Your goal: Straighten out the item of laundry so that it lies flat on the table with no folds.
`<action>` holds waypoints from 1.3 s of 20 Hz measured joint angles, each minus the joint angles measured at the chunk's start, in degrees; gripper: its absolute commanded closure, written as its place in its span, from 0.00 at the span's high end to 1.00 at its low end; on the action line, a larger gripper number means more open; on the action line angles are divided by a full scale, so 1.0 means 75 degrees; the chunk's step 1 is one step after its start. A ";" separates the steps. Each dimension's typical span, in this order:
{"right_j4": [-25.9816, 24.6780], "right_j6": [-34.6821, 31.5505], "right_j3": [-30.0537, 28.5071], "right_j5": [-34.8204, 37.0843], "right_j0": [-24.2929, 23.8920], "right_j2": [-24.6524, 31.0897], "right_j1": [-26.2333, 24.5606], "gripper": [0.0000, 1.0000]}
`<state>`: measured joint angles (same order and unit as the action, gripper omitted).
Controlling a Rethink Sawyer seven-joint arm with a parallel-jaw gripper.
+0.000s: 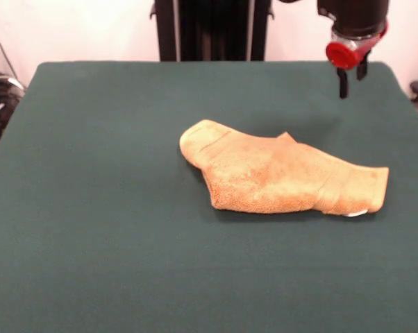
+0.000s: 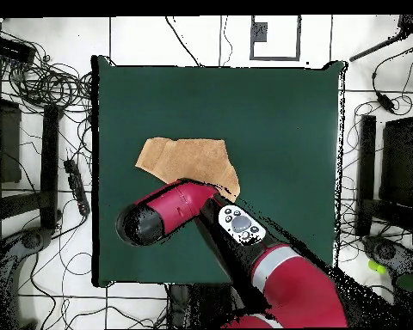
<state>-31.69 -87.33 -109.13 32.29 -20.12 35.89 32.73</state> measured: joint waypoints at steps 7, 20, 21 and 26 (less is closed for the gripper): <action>0.1941 -0.0035 0.0385 0.2579 0.0481 -0.0896 -0.0264 1.00; 0.2456 -0.0035 0.1009 0.3857 0.0937 -0.1904 -0.1056 1.00; 0.2459 -0.0035 0.1034 0.3858 0.0945 -0.1927 -0.1088 1.00; 0.2477 -0.0035 0.1434 0.3857 0.1046 -0.2165 -0.1541 1.00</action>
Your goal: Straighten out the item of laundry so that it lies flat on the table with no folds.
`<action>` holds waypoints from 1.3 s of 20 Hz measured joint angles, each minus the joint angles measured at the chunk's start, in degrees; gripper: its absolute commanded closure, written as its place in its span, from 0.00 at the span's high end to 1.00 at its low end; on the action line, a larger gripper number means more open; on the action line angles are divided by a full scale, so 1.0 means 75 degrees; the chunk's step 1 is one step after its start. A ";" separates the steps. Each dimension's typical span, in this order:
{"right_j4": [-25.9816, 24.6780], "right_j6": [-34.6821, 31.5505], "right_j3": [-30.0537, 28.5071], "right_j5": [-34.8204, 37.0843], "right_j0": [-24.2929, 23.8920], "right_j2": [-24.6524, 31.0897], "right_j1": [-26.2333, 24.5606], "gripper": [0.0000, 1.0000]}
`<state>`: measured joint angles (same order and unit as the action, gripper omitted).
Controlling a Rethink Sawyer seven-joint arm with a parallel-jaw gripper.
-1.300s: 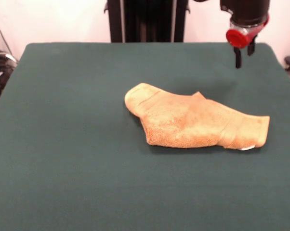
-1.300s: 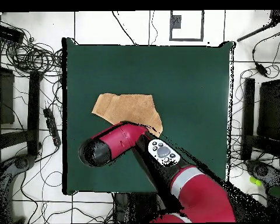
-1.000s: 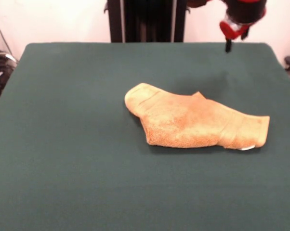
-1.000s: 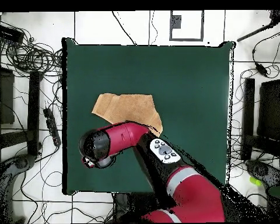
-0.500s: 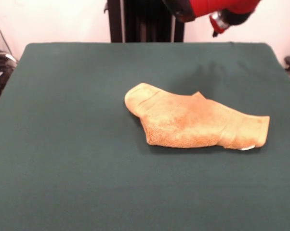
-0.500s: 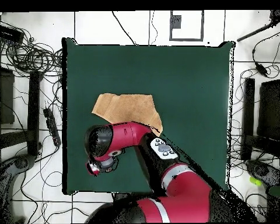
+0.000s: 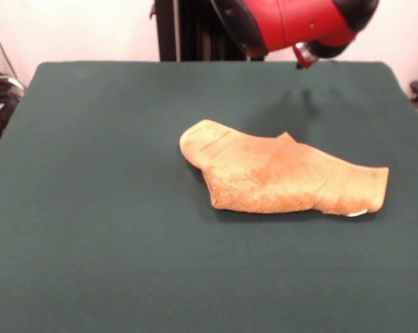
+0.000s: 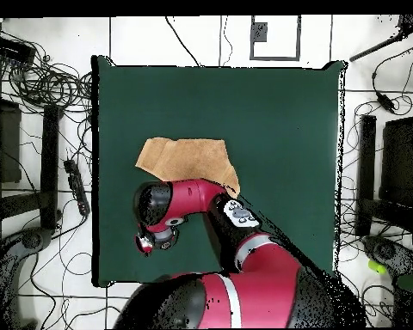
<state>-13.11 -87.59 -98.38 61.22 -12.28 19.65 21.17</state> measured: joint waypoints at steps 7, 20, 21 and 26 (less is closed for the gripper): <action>-0.0006 0.0000 0.1014 -0.0002 0.0389 -0.0391 -0.0646 1.00; 0.0208 -0.0041 0.2913 0.1394 0.0949 -0.0737 -0.1337 1.00; 0.0224 -0.0041 0.2965 0.1414 0.0948 -0.0737 -0.1353 1.00; 0.0254 -0.0041 0.3025 0.1414 0.0948 -0.0738 -0.1358 1.00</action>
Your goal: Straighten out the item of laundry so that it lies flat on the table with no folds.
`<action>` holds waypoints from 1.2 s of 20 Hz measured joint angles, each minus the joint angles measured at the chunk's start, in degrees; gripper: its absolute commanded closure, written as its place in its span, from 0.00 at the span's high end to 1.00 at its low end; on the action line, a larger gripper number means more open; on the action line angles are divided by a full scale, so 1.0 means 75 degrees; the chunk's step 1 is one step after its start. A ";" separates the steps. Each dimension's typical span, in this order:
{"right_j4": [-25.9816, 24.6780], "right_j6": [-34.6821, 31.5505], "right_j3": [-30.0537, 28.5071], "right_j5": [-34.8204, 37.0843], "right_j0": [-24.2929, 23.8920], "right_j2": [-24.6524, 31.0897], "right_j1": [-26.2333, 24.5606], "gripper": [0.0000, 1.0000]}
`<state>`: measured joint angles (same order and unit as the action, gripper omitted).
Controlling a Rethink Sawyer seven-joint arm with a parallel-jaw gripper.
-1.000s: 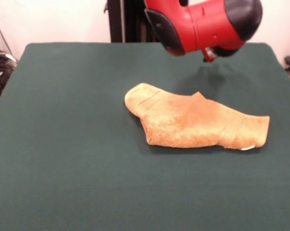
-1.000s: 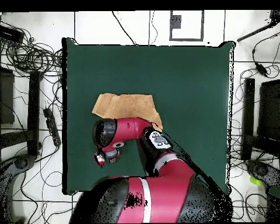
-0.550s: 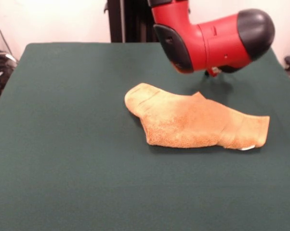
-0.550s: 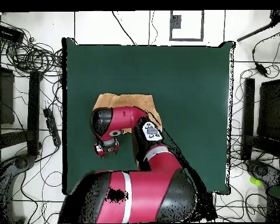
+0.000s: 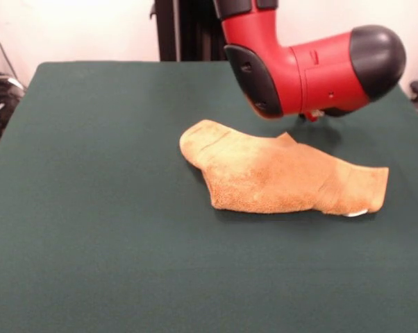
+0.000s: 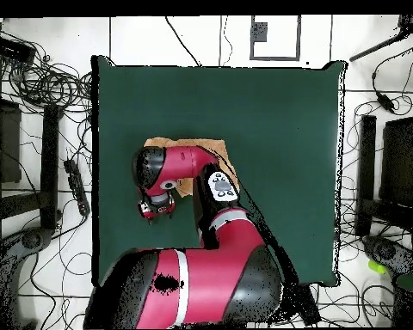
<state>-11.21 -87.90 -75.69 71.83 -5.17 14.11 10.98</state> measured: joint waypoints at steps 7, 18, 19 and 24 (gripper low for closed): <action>0.0068 0.0002 0.0001 -0.0011 -0.0010 0.0001 0.0099 1.00; 0.0252 0.0002 -0.0092 -0.0218 0.0035 -0.0066 0.0875 1.00; 0.0254 0.0002 -0.0090 -0.0293 0.0067 -0.0083 0.0935 1.00; 0.0262 0.0002 -0.0012 -0.0773 0.0265 -0.0188 0.1153 1.00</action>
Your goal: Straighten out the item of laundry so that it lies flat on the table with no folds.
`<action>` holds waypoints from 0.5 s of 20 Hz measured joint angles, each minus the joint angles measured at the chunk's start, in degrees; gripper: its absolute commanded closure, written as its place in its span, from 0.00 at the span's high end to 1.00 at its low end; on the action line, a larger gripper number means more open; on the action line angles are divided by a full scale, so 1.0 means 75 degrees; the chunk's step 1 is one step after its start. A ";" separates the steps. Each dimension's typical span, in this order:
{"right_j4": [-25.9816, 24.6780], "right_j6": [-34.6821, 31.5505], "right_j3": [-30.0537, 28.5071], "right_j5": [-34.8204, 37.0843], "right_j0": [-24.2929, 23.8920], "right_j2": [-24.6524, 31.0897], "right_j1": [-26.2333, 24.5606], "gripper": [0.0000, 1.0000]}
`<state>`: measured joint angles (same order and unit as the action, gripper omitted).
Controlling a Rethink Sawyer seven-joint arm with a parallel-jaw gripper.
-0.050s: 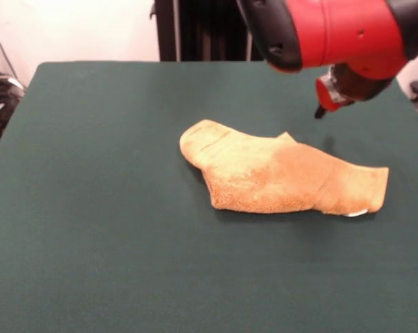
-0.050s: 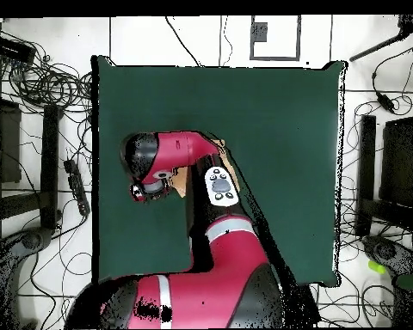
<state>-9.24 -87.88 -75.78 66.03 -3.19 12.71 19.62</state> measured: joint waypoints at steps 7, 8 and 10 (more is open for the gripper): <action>0.0280 0.0000 0.0348 0.0273 0.0083 -0.0014 -0.0045 1.00; 0.0347 0.0000 0.0431 0.0485 0.0082 -0.0018 -0.0080 1.00; 0.0521 0.0000 0.0744 0.1355 0.0082 -0.0031 -0.0224 1.00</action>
<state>-5.33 -87.88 -70.20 76.19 -2.57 12.47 17.94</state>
